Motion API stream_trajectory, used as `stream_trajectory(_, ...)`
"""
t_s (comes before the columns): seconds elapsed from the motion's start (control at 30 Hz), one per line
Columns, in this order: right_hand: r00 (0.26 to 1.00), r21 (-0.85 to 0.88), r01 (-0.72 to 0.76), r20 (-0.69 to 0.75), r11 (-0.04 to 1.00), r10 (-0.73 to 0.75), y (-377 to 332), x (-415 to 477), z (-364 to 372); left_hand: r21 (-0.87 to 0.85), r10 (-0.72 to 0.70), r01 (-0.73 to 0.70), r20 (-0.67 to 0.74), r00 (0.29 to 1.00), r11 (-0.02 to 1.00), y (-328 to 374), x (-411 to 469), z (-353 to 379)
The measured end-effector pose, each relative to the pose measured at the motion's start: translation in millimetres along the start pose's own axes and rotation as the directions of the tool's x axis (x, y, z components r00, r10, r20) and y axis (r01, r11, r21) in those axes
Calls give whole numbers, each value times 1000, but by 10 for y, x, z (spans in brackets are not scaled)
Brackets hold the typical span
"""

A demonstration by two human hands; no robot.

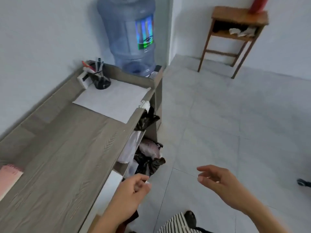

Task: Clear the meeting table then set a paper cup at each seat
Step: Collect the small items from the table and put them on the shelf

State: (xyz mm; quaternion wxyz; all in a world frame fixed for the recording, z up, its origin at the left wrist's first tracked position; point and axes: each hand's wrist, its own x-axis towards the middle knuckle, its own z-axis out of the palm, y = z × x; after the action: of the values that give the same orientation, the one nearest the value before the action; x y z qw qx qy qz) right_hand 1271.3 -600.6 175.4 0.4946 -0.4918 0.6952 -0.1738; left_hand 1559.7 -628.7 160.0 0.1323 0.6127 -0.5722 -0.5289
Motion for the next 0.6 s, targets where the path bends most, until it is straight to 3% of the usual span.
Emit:
stream_trajectory(0.17, 977, 15, -59, -202, 998, 61, 543, 66, -995, 152, 107, -136, 187, 977, 979, 886, 639, 717)
stream_trajectory(0.33, 933, 149, -110, -325, 983, 153, 926, 144, -1638, 217, 107, -202, 383, 917, 955, 1537, 1248, 1148)
stream_trajectory(0.5, 908, 209, -195, -332, 958, 257, 1235, 452, -2295, 309, 59, -212, 437, 898, 927, 2103, 2171, 1320)
stream_trajectory(0.6, 863, 245, -228, -397, 942, 312, 1329, 781, -2854, 312, 120, -264, 413, 903, 913, 2633, 2858, 1488)
